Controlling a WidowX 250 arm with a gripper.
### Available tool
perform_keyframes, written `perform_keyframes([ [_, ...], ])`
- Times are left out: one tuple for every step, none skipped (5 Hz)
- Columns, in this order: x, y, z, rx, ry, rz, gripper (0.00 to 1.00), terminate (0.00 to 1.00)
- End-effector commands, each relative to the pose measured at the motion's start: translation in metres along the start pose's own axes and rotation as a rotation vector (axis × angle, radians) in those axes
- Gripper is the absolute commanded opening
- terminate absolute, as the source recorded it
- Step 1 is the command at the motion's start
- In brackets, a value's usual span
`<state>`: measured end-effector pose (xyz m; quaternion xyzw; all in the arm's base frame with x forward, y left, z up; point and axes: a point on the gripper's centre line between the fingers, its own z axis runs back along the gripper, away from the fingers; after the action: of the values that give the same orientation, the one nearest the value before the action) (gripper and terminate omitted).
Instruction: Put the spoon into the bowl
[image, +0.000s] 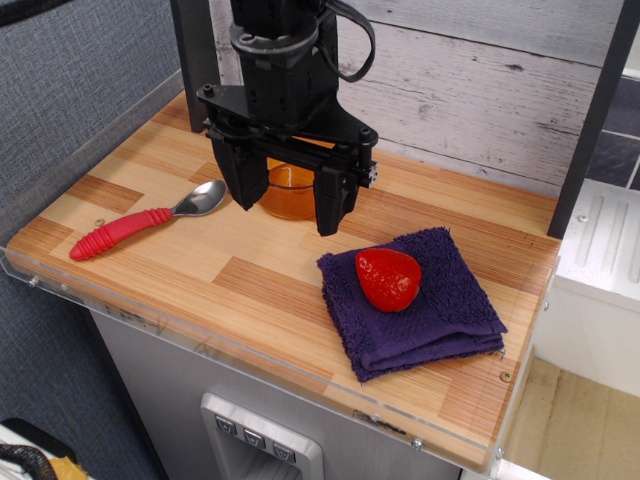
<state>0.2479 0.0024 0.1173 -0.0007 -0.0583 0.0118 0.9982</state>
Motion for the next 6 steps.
perform_keyframes([
  [0.000,0.000,0.000,0.000,0.000,0.000,1.00,0.00],
  [-0.004,0.026,-0.004,0.002,0.007,0.007,1.00,0.00],
  [-0.002,0.053,0.005,0.183,0.105,-0.102,1.00,0.00],
  [-0.002,0.085,-0.003,0.247,0.186,-0.230,1.00,0.00],
  [0.004,0.110,-0.014,0.223,0.163,-0.318,1.00,0.00],
  [0.008,0.133,-0.023,0.260,0.144,-0.411,1.00,0.00],
])
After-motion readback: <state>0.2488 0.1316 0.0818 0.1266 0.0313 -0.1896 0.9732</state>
